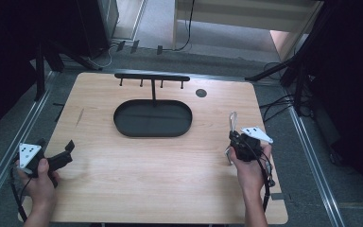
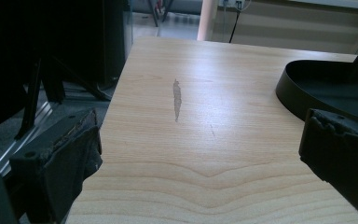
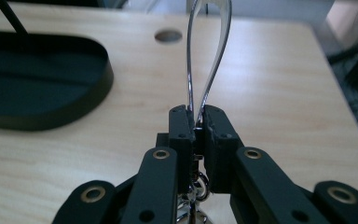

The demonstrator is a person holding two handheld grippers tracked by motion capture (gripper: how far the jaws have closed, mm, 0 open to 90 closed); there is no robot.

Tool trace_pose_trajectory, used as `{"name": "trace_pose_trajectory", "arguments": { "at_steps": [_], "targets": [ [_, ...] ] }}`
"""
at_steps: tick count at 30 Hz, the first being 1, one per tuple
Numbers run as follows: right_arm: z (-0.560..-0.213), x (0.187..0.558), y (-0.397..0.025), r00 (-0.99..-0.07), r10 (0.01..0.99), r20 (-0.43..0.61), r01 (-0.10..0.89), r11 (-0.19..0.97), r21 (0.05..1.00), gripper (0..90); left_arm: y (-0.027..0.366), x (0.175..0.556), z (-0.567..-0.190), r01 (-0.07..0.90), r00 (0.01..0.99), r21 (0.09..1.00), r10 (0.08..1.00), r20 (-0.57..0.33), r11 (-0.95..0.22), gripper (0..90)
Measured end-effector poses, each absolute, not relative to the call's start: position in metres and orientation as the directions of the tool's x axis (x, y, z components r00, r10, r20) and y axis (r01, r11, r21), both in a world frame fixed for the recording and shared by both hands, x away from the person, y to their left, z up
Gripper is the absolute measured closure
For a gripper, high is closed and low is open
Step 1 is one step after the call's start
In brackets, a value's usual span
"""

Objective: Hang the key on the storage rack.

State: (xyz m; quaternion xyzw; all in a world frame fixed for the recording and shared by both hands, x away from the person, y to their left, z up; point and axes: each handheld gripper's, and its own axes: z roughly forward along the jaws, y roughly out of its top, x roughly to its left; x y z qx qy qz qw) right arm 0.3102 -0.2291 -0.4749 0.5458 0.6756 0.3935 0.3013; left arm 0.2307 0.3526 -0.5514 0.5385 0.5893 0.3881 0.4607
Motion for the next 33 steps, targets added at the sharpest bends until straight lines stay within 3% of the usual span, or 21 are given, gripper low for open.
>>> {"name": "trace_pose_trajectory", "arguments": {
  "at_steps": [2, 6, 14, 23, 33],
  "targets": [
    [-0.472, 0.306, -0.225, -0.228, 0.974, 0.007, 0.412, 0.089, 0.907, 83.5, 0.353, 0.23, -0.551, 0.275, 0.002, 0.954, 0.992, -0.128, 0.123, 0.0],
    [-0.468, 0.303, -0.219, -0.248, 0.969, 0.019, 0.325, 0.065, 0.943, 83.6, 0.353, 0.23, -0.551, 0.277, -0.002, 0.953, 0.992, -0.127, 0.122, 0.0],
    [-0.459, 0.302, -0.196, -0.264, 0.964, 0.025, 0.2, 0.029, 0.979, 83.5, 0.354, 0.23, -0.552, 0.273, -0.003, 0.952, 0.99, -0.142, 0.137, 0.0],
    [-0.454, 0.309, -0.169, -0.284, 0.959, -0.013, 0.111, 0.047, 0.993, 83.5, 0.355, 0.23, -0.552, 0.272, 0.009, 0.952, 0.989, -0.151, 0.142, 0.0],
    [-0.456, 0.319, -0.134, -0.334, 0.942, -0.04, 0.084, 0.072, 0.994, 83.5, 0.355, 0.23, -0.552, 0.272, 0.011, 0.951, 0.988, -0.152, 0.143, 0.0]
  ]
}}
